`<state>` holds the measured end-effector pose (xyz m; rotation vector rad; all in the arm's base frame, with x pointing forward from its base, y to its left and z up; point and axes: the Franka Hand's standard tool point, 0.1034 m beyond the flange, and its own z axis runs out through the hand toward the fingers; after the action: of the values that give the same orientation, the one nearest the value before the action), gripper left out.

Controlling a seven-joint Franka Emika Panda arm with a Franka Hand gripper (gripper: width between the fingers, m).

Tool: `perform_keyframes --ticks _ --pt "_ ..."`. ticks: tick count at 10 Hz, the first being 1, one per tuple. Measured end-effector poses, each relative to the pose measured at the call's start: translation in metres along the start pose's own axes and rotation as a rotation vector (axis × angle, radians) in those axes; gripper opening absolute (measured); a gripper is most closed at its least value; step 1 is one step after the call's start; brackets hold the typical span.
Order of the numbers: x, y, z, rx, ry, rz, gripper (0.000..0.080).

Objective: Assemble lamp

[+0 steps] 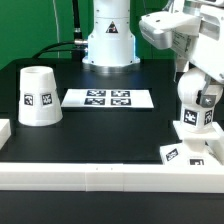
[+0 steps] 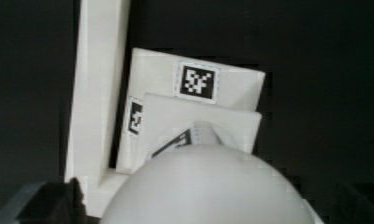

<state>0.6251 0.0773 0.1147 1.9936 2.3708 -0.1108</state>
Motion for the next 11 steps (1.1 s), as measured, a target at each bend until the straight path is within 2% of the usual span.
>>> perform_keyframes --ticks 1,5,7,11 --pt "-0.0010 -0.0001 0.0003 0.000 0.000 0.002 0.0576" --pt "-0.0025 -0.0002 0.0004 0.001 0.000 0.053 0.0568" --pt "-0.0033 -0.0012 0.0004 0.006 0.002 0.241 0.0568" --pt "-0.0012 -0.0064 0.0005 0.052 0.002 0.676 0.0570"
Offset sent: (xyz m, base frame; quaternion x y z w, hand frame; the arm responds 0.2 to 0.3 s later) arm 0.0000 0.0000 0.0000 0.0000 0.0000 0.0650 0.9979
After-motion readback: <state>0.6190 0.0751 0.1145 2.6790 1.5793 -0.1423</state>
